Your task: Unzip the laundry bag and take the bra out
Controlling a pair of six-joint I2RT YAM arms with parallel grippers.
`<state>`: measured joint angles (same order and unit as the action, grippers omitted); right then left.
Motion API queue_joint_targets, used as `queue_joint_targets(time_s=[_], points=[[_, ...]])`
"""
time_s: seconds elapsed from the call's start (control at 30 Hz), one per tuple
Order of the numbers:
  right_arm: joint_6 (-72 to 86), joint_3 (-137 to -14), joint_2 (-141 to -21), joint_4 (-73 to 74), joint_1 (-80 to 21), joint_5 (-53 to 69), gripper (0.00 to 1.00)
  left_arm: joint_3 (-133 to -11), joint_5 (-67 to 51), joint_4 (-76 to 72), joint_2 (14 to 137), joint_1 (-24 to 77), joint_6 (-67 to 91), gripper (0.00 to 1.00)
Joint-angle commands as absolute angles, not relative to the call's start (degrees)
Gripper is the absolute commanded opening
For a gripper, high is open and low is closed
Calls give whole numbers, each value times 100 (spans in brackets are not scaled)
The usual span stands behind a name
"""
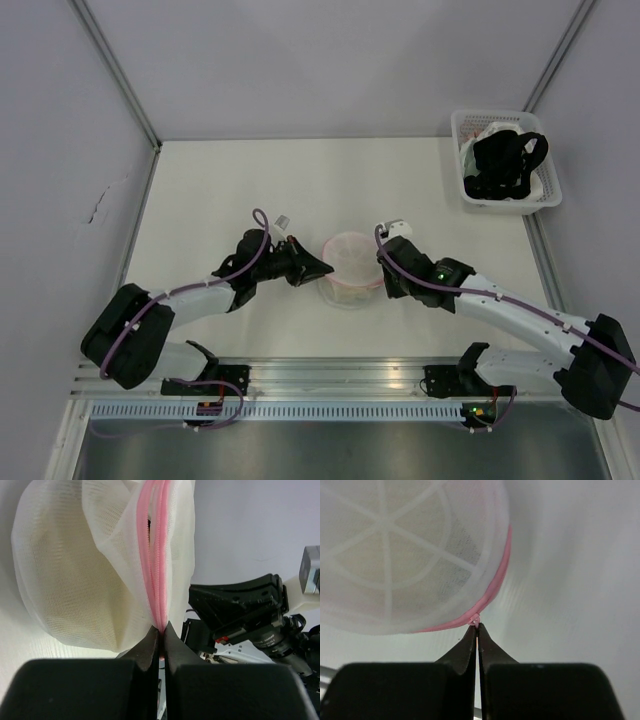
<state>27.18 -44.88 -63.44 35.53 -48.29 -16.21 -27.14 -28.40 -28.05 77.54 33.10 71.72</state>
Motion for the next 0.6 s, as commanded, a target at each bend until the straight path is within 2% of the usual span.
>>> queue_joint_targets(time_s=[0.0, 0.3, 0.57], points=[[2664, -4877, -6722, 3806, -4825, -2802, 0, -2997, -3303, -2751, 7822, 3261, 6724, 2], [2742, -5510, -7822, 3543, -4281, -4051, 0, -3146, -3621, -2637, 7875, 3190, 6513, 2], [2075, -5809, -8314, 2461, -3806, -4078, 0, -3287, -3893, -2602, 7910, 3164, 6399, 2]])
